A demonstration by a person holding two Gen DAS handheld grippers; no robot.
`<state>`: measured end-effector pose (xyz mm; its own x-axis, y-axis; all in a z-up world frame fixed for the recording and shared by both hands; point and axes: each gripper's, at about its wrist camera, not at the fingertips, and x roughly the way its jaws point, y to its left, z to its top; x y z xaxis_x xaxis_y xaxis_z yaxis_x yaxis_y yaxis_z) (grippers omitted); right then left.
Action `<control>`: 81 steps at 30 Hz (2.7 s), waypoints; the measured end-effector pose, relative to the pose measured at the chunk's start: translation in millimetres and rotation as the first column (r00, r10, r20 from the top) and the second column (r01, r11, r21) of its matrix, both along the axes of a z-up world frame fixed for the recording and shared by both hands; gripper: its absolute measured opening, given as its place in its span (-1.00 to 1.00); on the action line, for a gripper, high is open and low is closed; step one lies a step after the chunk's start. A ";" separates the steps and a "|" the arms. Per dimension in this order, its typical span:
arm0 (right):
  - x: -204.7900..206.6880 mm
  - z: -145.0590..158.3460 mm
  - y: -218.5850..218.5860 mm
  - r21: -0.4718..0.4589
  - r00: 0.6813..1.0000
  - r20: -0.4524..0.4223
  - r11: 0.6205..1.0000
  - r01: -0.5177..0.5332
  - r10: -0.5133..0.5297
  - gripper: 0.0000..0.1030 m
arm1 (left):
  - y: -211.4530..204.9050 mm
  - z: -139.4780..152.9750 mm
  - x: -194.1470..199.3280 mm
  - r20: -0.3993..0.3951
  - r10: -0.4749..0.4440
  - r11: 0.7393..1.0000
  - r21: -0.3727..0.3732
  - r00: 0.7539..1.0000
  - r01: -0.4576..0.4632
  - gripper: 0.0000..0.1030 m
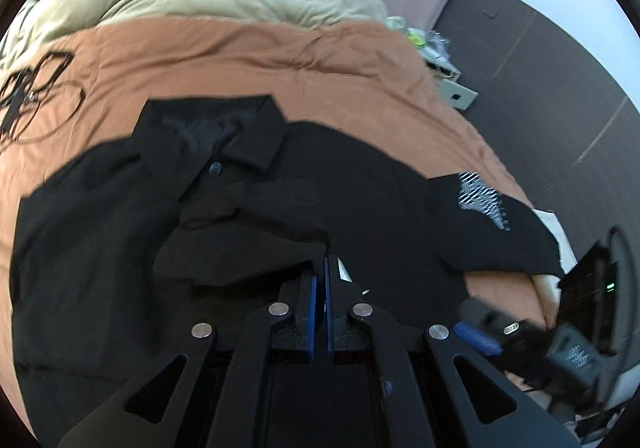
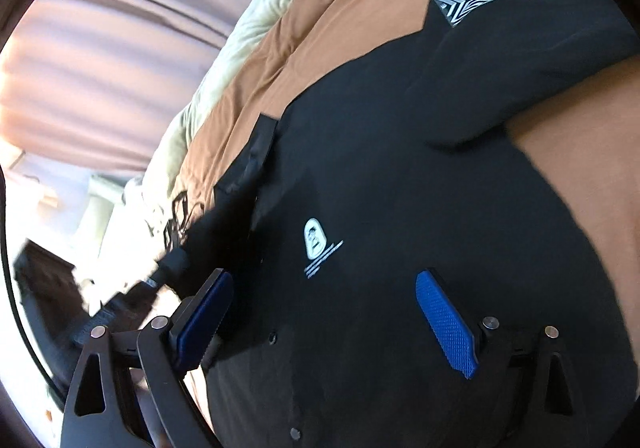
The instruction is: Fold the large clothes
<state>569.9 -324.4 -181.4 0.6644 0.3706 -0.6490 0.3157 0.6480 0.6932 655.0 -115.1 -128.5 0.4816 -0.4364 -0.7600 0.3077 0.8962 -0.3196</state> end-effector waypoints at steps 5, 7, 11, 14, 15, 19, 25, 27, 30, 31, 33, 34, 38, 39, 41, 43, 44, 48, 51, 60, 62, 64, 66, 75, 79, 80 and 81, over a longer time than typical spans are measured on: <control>0.6 1.8 -5.2 0.018 1.000 0.014 1.000 -0.010 0.010 0.81 | 17.1 -1.1 -11.2 -0.013 0.055 0.998 -0.021 0.998 -0.055 0.44; -1.4 5.1 -5.9 0.018 1.000 0.028 1.000 -0.007 0.006 0.81 | 27.4 5.7 -18.8 0.011 0.075 0.996 -0.046 0.997 -0.075 0.90; -2.4 12.5 -2.2 -0.015 0.999 0.045 0.999 -0.029 0.029 0.81 | 56.7 19.3 -37.4 0.030 0.155 0.986 -0.068 0.988 -0.152 0.90; 1.0 18.1 9.8 -0.058 0.996 0.055 0.996 -0.060 0.063 0.81 | 92.4 35.7 -62.3 0.081 0.290 0.957 -0.053 0.954 -0.287 0.90; 2.8 19.8 15.7 -0.080 0.995 0.057 0.994 -0.074 0.079 0.81 | 101.6 40.8 -69.8 0.099 0.328 0.945 -0.046 0.940 -0.325 0.90; 9.2 22.5 38.0 -0.170 0.990 0.040 0.978 -0.123 0.132 0.81 | 134.5 53.9 -95.1 0.152 0.430 0.902 -0.023 0.890 -0.432 0.90; 19.1 24.6 75.7 -0.323 0.977 0.010 0.926 -0.197 0.212 0.81 | 174.5 37.7 -106.4 0.156 0.516 0.856 -0.066 0.842 -0.512 0.89; 20.5 25.4 89.6 -0.411 0.974 -0.009 0.888 -0.208 0.225 0.81 | 182.2 29.6 -106.3 0.147 0.517 0.856 -0.060 0.843 -0.514 0.79; 20.6 25.6 104.0 -0.496 0.967 -0.033 0.835 -0.237 0.254 0.81 | 195.6 17.4 -101.6 0.149 0.522 0.852 -0.034 0.840 -0.523 0.67; 20.5 25.2 107.9 -0.519 0.964 -0.041 0.819 -0.245 0.263 0.81 | 203.5 11.8 -101.1 0.136 0.533 0.845 -0.034 0.835 -0.533 0.51; 20.4 24.8 115.7 -0.583 0.958 -0.061 0.769 -0.262 0.280 0.81 | 219.5 0.0 -99.1 0.095 0.562 0.827 -0.049 0.822 -0.560 0.39; 22.2 23.9 120.2 -0.610 0.956 -0.069 0.746 -0.267 0.286 0.81 | 227.0 -6.2 -97.9 0.074 0.572 0.820 -0.056 0.817 -0.569 0.38; 34.4 16.8 142.2 -0.671 0.941 -0.099 0.676 -0.303 0.323 0.81 | 239.7 -21.7 -93.9 0.055 0.589 0.808 -0.014 0.806 -0.589 0.38; 37.7 13.5 146.5 -0.681 0.938 -0.113 0.662 -0.312 0.326 0.81 | 242.6 -26.2 -91.9 0.044 0.591 0.806 -0.008 0.805 -0.591 0.37; 42.2 7.4 152.7 -0.687 0.937 -0.137 0.651 -0.323 0.321 0.81 | 250.6 -37.3 -87.8 0.006 0.599 0.801 -0.008 0.801 -0.599 0.29; 48.4 0.5 160.9 -0.716 0.935 -0.168 0.613 -0.333 0.312 0.81 | 253.5 -44.7 -85.5 -0.019 0.594 0.804 0.000 0.804 -0.594 0.03; 49.8 -2.1 165.6 -0.735 0.934 -0.184 0.588 -0.338 0.307 0.81 | 255.0 -49.0 -82.3 -0.033 0.590 0.807 0.005 0.807 -0.590 0.02; 61.9 -10.8 179.5 -0.766 0.924 -0.219 0.532 -0.362 0.314 0.81 | 257.4 -59.2 -74.3 -0.045 0.587 0.809 0.038 0.808 -0.586 -0.05; 67.3 -7.0 174.9 -0.754 0.931 -0.207 0.557 -0.348 0.302 0.81 | 259.2 -68.1 -70.9 -0.070 0.593 0.805 0.043 0.802 -0.591 -0.09; 50.7 20.0 81.6 -0.502 0.991 -0.050 0.854 -0.134 0.127 0.39 | 251.5 -74.8 -67.3 -0.050 0.598 0.799 0.111 0.800 -0.591 -0.25; 42.4 23.3 58.8 -0.427 0.997 -0.024 0.900 -0.083 0.080 0.35 | 250.0 -72.5 -67.5 -0.039 0.600 0.797 0.118 0.799 -0.592 -0.25; 31.6 26.3 36.0 -0.376 0.999 -0.005 0.926 -0.034 0.035 0.35 | 248.8 -67.2 -68.2 -0.029 0.595 0.801 0.103 0.803 -0.590 -0.25; 23.6 25.9 17.6 -0.312 1.000 -0.001 0.950 -0.011 0.011 0.35 | 244.9 -57.0 -71.1 -0.002 0.585 0.808 0.081 0.811 -0.583 -0.25; -14.6 21.1 -28.9 -0.124 0.998 -0.009 0.990 0.061 -0.062 0.35 | 222.6 -32.7 -86.3 0.062 0.540 0.840 0.035 0.840 -0.542 -0.25; -6.9 6.2 -25.0 -0.063 0.998 -0.041 0.997 0.035 -0.038 0.12 | 221.5 -31.4 -88.0 0.065 0.546 0.835 0.031 0.835 -0.549 -0.25; -3.3 2.1 -21.4 -0.043 0.999 -0.044 0.999 0.017 -0.019 0.08 | 221.8 -31.8 -88.1 0.062 0.553 0.831 0.026 0.831 -0.556 -0.25; 0.9 -2.7 -15.7 -0.024 0.999 -0.045 1.000 -0.004 0.002 -0.04 | 224.0 -31.8 -87.9 0.062 0.561 0.826 0.018 0.825 -0.563 -0.25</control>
<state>570.8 -340.2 -184.1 0.6331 0.3563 -0.6872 0.3443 0.6655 0.6622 567.1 108.9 -160.3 0.6743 -0.0524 -0.7366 -0.2375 0.9291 -0.2836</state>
